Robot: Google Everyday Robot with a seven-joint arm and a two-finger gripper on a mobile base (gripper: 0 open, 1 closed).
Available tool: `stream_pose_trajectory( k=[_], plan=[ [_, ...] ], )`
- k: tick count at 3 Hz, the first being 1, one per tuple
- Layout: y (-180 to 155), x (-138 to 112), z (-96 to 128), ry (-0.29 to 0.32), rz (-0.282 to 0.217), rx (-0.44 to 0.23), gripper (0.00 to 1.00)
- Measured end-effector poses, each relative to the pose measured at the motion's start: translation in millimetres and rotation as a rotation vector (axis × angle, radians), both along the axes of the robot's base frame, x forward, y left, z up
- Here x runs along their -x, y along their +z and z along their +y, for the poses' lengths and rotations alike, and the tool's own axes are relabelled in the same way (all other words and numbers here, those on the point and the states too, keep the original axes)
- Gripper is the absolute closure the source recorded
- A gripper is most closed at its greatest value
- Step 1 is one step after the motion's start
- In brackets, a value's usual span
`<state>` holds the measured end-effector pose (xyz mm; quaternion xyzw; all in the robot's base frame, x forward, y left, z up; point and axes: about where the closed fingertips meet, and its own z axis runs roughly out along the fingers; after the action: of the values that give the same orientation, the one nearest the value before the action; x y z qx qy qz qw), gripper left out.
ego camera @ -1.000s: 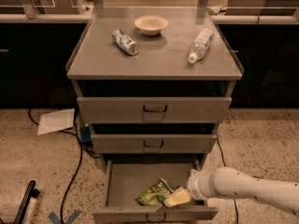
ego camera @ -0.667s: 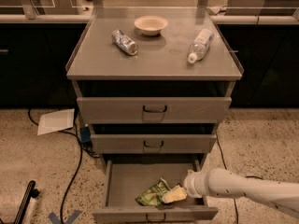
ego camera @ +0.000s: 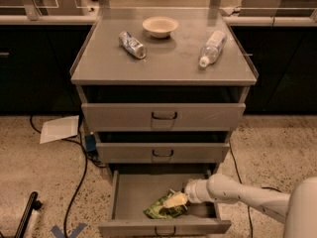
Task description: Pick green jalapeno chip bag from bottom drawer and place on counter
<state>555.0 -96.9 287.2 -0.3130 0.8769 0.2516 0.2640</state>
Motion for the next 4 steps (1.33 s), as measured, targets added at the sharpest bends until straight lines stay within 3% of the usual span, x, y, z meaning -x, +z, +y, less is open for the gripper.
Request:
stream_pose_trajectory(
  k=[1,2,4],
  plan=[
    [0,0,0,0.0,0.0,0.0,0.0],
    [-20,-1,0,-0.069,-0.026,-0.016,0.0],
    [-79,-31,19,-0.183,-0.081,-0.05,0.0]
  ],
)
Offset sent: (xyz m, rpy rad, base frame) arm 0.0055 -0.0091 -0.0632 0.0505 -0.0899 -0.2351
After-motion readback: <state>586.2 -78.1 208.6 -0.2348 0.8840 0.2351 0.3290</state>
